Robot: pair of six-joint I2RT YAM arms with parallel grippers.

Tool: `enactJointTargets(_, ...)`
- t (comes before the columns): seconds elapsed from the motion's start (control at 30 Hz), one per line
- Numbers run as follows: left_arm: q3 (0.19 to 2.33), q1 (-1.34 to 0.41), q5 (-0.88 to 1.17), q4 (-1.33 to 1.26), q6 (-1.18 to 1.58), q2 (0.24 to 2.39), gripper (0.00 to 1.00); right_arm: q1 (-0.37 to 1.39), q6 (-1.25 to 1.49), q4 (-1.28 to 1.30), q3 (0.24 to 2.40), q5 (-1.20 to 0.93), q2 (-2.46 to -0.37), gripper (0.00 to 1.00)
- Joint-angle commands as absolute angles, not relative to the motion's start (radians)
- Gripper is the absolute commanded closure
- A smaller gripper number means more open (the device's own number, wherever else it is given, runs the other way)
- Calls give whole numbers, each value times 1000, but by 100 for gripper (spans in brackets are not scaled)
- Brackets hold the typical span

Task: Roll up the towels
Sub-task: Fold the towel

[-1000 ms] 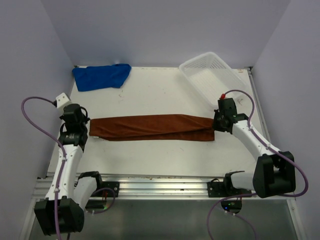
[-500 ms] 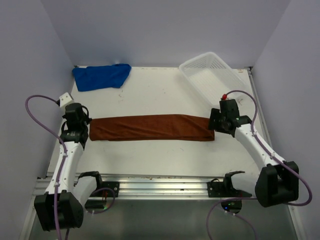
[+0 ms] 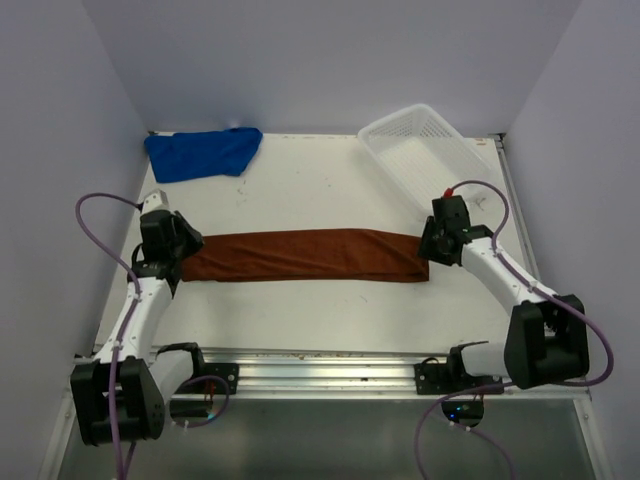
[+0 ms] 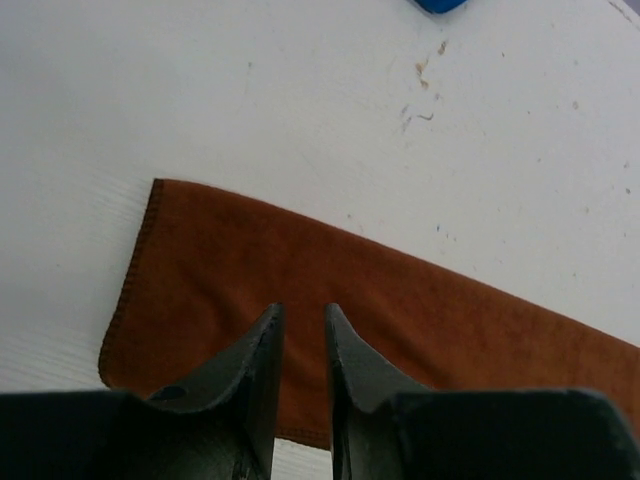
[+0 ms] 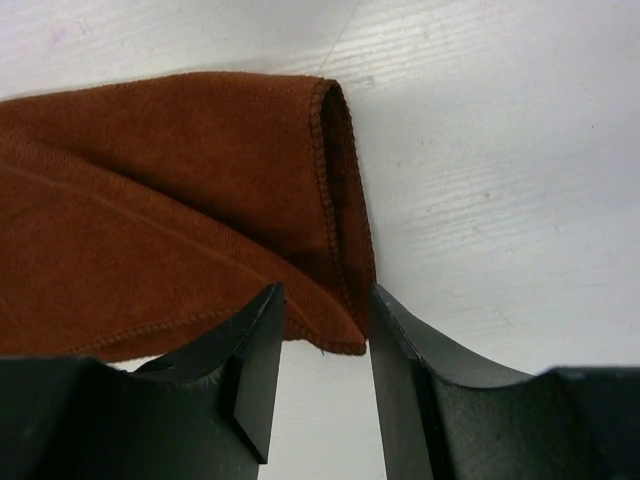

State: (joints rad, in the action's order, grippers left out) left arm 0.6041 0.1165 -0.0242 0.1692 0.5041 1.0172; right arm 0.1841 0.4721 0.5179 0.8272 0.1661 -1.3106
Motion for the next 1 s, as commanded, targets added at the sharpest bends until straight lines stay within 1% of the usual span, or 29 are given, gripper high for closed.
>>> enactJointTargets(0.0,540,115,84,74,580,1005,76,186,506,430,897,215,-1373,58)
enactJointTargets(0.07,487,115,100,37,594,980,82,186,499,420,926,244,-1434,59)
enactJointTargets(0.17,454,115,92,-21,595,965,82,186,482,367,942,245,-1495,63)
enactJointTargets(0.3,428,114,81,-32,586,986,83,184,471,301,942,252,-1543,67)
enactJointTargets(0.4,403,114,84,-58,598,992,87,186,466,279,945,273,-1578,69)
enactJointTargets(0.77,420,114,87,-49,588,1026,89,186,442,209,945,301,-1652,71)
enactJointTargets(0.8,419,114,86,-51,584,1023,89,184,440,207,948,295,-1654,76)
enactJointTargets(0.87,408,114,81,-55,586,1022,90,184,437,199,946,293,-1646,80)
enactJointTargets(0.9,407,114,80,-57,584,1025,90,184,436,207,953,288,-1641,84)
enactJointTargets(0.97,405,112,80,-57,586,1029,91,184,428,207,957,287,-1629,94)
